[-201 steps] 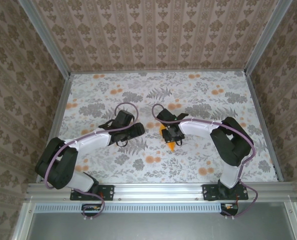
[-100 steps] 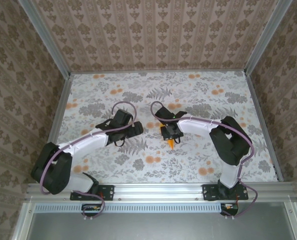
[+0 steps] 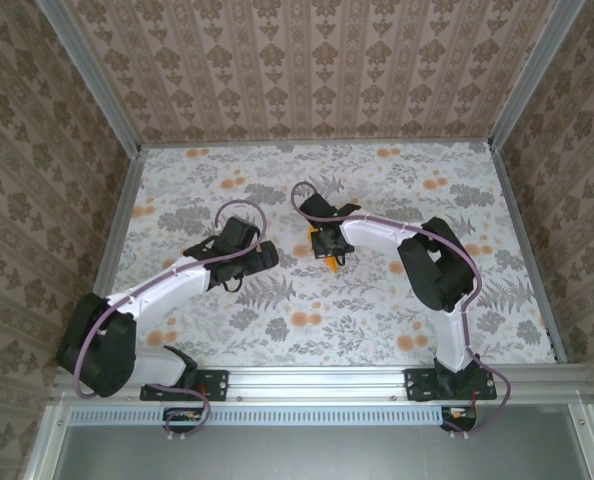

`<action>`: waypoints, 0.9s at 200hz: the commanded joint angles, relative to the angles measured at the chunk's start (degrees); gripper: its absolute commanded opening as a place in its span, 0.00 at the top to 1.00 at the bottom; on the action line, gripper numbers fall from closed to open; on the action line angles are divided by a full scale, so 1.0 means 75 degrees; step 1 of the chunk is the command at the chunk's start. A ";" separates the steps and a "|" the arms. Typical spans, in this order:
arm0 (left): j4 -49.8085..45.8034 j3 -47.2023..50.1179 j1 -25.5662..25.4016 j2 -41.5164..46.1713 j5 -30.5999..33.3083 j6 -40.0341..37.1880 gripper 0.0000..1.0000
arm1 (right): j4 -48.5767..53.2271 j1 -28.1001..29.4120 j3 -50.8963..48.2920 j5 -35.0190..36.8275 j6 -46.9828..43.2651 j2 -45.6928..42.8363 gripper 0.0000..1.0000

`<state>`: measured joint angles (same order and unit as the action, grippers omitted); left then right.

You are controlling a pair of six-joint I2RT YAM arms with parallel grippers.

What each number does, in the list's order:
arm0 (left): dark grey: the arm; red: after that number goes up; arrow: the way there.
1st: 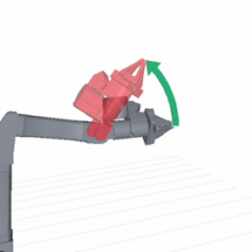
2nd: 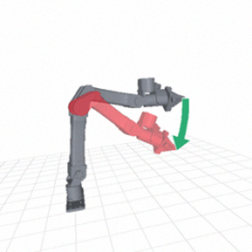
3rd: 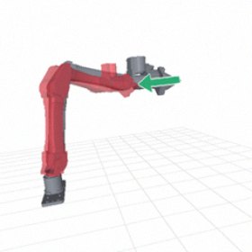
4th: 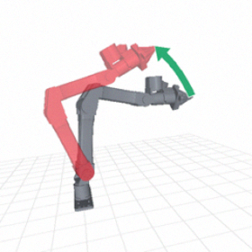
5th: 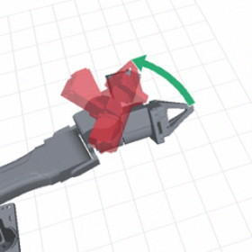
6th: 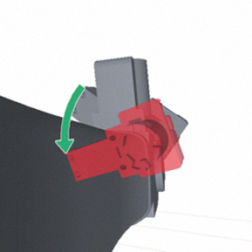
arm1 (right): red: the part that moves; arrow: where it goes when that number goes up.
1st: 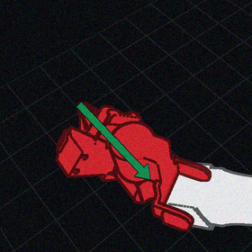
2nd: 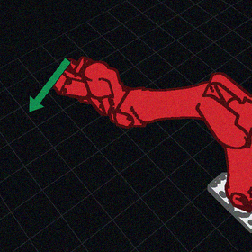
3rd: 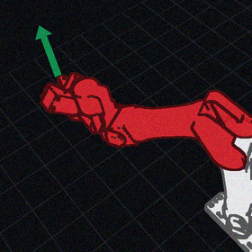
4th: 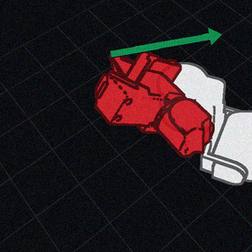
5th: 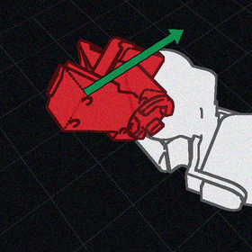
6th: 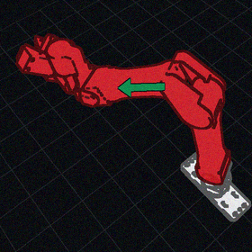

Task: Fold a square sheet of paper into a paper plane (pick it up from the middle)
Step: Move a paper plane to the center of the table.

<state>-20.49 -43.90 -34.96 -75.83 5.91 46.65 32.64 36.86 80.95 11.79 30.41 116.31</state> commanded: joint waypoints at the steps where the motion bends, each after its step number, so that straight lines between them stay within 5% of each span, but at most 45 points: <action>1: -0.0174 0.0084 0.0088 0.0209 0.0146 -0.0127 0.00 | 0.0300 -0.0028 0.0207 0.0152 0.0151 0.0266 0.91; 119: -0.0449 -0.0360 0.0369 0.0267 0.0329 -0.0416 0.00 | 0.0613 -0.0074 0.0354 0.0057 0.0578 -0.0347 0.72; 180: -0.0821 -0.0763 0.0902 0.0622 0.0676 -0.0906 0.00 | 0.0456 -0.0246 -0.0111 0.0107 0.0760 -0.2278 0.38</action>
<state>-24.12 -47.13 -30.22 -73.71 8.32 43.13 35.55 36.12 81.87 11.77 35.42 106.43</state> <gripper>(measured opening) 0.999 0.556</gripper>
